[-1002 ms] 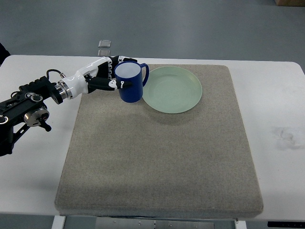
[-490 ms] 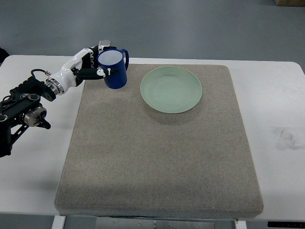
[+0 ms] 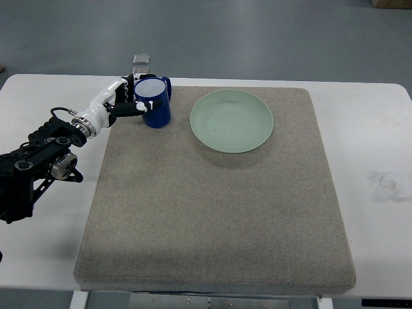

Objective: Place cup left of plate with left hand
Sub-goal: 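Lower the blue mug onto the mat beside the plate, then open the left hand fingers and release the mug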

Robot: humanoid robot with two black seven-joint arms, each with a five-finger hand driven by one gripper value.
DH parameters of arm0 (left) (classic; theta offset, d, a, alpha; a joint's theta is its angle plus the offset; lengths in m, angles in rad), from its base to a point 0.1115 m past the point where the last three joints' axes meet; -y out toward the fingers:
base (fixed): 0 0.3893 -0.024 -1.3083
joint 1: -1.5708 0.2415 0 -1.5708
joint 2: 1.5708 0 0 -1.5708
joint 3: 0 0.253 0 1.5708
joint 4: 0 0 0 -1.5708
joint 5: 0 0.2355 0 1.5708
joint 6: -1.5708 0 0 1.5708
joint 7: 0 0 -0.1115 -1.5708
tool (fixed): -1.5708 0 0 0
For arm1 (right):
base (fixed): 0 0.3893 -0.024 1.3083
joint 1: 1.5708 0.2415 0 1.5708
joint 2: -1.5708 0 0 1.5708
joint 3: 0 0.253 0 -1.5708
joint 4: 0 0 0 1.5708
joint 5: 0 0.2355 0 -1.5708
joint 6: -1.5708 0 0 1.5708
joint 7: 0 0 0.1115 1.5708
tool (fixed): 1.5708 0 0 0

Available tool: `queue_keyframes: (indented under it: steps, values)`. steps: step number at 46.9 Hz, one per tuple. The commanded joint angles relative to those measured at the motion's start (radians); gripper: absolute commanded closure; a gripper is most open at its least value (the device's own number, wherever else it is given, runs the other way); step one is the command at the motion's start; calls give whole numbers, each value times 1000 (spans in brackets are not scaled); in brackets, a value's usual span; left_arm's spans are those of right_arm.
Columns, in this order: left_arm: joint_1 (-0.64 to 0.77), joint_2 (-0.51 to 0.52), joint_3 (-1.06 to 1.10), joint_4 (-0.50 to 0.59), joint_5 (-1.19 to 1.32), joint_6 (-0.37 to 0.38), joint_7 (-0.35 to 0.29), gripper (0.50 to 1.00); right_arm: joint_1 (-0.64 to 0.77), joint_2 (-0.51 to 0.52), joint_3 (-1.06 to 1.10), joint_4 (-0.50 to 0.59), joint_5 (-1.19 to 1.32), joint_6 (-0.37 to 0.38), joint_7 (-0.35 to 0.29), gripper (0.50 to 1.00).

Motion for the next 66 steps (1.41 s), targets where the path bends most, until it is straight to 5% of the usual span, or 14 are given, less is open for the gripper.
queue_keyframes:
  steps: [1,20,43,66]
  values:
    - [0,-13,-1,5,0,17,-1,823,0,0,0,0,0,0,0,568]
    - [2,-33,7,2,1,34,0,769,0,0,0,0,0,0,0,568]
    - [5,-23,10,-10,3,86,0,551,0,0,0,0,0,0,0,568]
    - [29,32,-64,-138,0,88,0,512,0,0,0,0,0,0,0,568]
